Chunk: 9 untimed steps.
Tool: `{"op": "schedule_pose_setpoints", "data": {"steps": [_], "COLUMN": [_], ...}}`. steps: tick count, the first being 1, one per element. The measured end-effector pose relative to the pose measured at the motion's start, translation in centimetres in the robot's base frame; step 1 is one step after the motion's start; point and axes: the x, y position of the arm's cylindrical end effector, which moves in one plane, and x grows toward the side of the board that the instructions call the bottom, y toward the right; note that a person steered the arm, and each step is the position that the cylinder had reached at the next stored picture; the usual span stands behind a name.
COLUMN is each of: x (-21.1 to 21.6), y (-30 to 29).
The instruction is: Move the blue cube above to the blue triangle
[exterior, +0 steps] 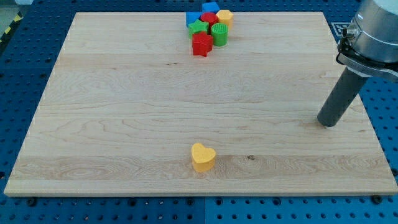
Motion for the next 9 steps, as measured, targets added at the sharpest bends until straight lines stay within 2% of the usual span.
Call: {"op": "schedule_pose_setpoints", "data": {"steps": [3,4,6,7,9], "x": [-0.7,-6.4,-21.9,-24.3,-31.1], "y": [0.0,0.4,0.4,0.0,-6.2]}}
